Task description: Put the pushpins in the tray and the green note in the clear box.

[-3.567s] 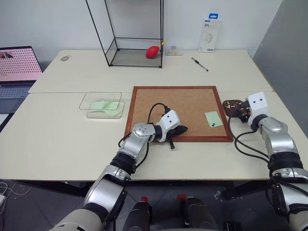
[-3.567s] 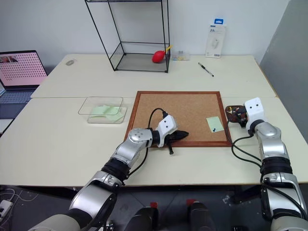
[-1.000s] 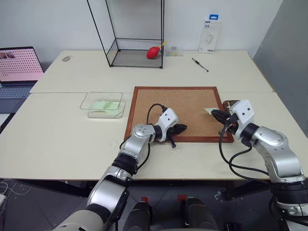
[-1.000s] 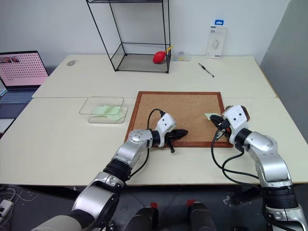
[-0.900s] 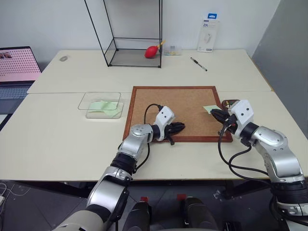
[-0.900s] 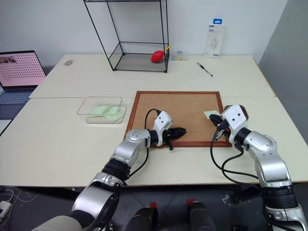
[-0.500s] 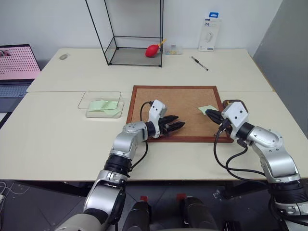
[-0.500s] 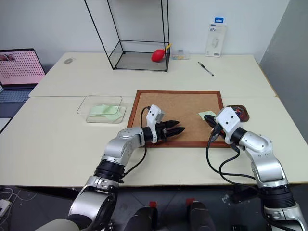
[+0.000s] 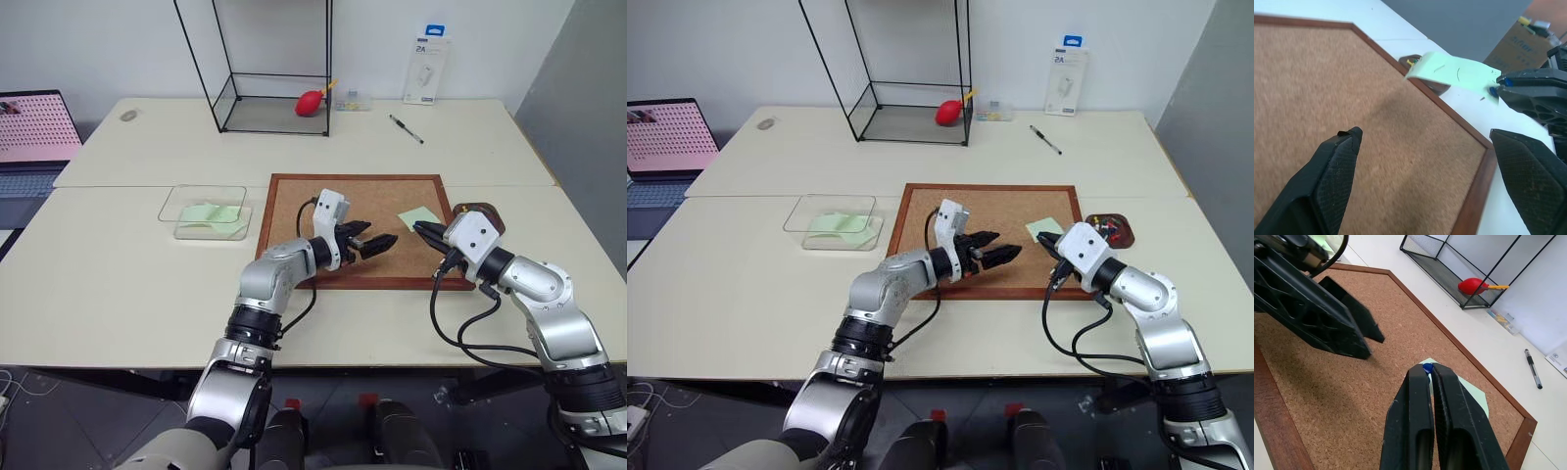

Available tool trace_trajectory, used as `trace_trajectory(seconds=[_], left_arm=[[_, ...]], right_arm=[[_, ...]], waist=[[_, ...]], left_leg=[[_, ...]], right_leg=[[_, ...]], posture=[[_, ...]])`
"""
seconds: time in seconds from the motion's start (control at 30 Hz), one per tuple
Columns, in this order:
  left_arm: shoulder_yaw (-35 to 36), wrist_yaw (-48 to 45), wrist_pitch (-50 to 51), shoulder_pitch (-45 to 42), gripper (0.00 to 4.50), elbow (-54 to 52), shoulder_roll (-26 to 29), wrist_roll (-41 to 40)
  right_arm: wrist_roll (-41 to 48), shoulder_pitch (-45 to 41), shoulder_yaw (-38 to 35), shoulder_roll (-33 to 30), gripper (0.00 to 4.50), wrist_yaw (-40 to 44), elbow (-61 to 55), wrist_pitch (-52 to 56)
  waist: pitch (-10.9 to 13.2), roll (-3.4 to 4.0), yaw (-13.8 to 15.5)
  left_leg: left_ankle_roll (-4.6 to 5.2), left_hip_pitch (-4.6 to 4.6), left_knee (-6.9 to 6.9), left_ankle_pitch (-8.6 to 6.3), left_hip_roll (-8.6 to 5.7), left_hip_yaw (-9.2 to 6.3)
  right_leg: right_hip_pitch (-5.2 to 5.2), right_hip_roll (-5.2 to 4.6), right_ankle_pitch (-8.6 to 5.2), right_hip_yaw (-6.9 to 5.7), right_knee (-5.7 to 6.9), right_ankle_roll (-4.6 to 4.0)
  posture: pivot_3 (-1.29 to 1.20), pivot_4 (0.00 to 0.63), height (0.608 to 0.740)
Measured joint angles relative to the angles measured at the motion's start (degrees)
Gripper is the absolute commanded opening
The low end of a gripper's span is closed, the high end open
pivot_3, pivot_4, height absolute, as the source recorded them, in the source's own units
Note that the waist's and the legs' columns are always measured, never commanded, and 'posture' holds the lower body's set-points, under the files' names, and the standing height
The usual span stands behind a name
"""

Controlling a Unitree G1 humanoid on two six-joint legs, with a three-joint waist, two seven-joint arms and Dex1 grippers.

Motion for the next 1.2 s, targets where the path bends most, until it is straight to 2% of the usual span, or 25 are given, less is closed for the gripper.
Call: trace_trajectory(seconds=[0.23, 0.43, 0.6, 0.8, 0.9, 1.2], left_arm=[[-7.1, -1.9, -22.6, -1.4, 4.42, 8.9, 1.7, 10.3], [-8.0, -1.7, -36.8, -5.4, 4.42, 18.0, 0.3, 13.9], [-8.0, 0.4, -45.4, -8.8, 4.42, 26.1, -0.4, 16.6], [-8.0, 0.4, -50.8, -11.2, 4.42, 33.4, -1.1, 18.5], [-7.8, 0.3, -52.0, -12.3, 4.03, 35.7, -1.8, 18.7], [-5.5, 0.6, -53.2, -14.4, 2.22, 39.6, -3.3, 18.4]], right_arm=[[0.7, -1.2, 0.1, 1.0, 0.00, 0.0, -0.5, 1.8], [2.2, -1.4, 0.1, 2.2, 0.00, -0.1, -2.4, 5.4], [3.6, -1.6, 0.0, 2.6, 0.00, -0.1, -4.6, 8.8], [5.1, -1.7, -0.1, 2.6, 0.00, -0.2, -6.1, 11.7], [5.6, -1.8, -0.2, 2.6, 0.00, -0.3, -6.5, 13.0], [7.5, -1.7, -0.7, 2.9, 0.00, -0.5, -8.9, 16.2]], waist=[[0.0, 0.00, 0.2], [0.0, -0.01, 0.2], [0.0, -0.01, 0.2], [0.0, -0.02, 0.1], [0.0, -0.03, 0.1], [0.0, -0.04, 0.0]], left_leg=[[0.00, -0.02, 0.00, 0.00, -0.01, 0.01], [0.01, -0.04, 0.00, 0.00, -0.01, 0.00], [0.01, -0.05, 0.01, -0.01, -0.02, -0.01], [0.02, -0.05, 0.01, -0.01, -0.03, -0.01], [0.02, -0.06, 0.01, -0.01, -0.02, -0.02], [0.02, -0.05, 0.01, -0.01, -0.02, -0.03]], right_leg=[[0.00, -0.01, 0.00, 0.01, -0.01, -0.01], [0.00, -0.01, 0.00, -0.01, -0.02, 0.00], [-0.01, -0.01, 0.00, -0.02, -0.03, 0.00], [-0.01, -0.01, 0.01, -0.03, -0.02, 0.00], [-0.01, -0.01, 0.01, -0.04, -0.02, 0.01], [-0.01, -0.01, 0.00, -0.06, -0.01, 0.01]], posture=[[0.00, 0.150, 0.740], [0.00, 0.150, 0.740], [0.00, 0.150, 0.740], [0.00, 0.150, 0.740], [0.00, 0.150, 0.740], [0.00, 0.150, 0.740]])
